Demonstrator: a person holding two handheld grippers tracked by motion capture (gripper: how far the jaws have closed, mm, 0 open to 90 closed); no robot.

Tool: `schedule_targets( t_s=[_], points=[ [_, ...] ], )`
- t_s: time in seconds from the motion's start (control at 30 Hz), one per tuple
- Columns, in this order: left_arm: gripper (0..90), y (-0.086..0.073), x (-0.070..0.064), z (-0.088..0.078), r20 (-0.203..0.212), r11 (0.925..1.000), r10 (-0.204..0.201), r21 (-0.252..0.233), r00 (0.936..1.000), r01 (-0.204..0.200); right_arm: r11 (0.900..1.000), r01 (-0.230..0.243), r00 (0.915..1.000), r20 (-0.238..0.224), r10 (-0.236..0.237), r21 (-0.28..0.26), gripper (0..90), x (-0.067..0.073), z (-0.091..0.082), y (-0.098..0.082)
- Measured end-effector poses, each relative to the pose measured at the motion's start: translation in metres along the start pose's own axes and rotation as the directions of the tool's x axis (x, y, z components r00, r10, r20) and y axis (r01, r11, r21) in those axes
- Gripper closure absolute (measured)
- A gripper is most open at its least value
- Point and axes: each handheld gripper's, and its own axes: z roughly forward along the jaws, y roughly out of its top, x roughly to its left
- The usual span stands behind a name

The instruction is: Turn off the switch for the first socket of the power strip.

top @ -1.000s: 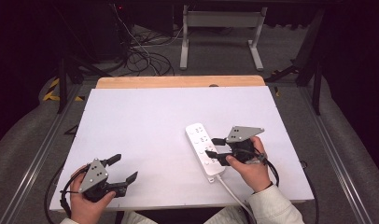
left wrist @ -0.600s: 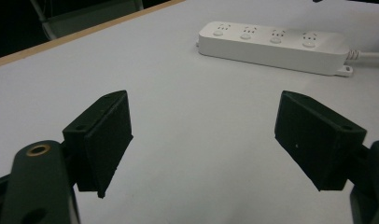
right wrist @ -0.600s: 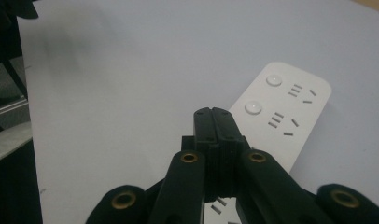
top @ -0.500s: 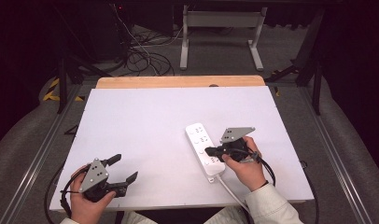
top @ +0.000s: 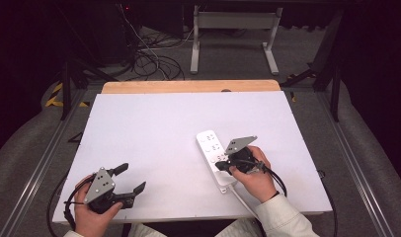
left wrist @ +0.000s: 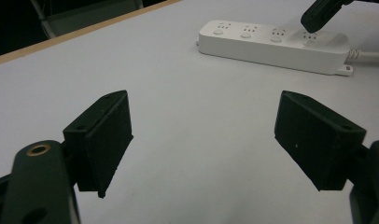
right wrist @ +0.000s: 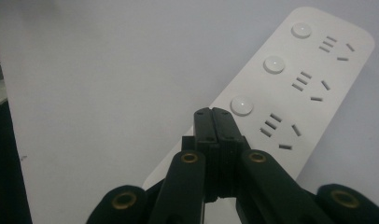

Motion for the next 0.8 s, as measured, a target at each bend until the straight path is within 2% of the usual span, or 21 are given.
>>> schedule_targets(
  t_s=[0.43,0.8],
  points=[
    [19.3,-0.0001,0.0000,-0.0002,0.003,1.0000,-0.005,0.002,1.0000,0.005,0.998,0.024,0.9997,0.001,-0.024,0.056,90.0,0.0040,0.0061,-0.0003],
    [19.2,-0.0003,0.0000,-0.0002,0.005,1.0000,-0.006,0.006,1.0000,0.006,0.997,0.048,0.9986,0.016,-0.050,0.063,90.0,0.0058,0.0064,-0.0006]
  ],
)
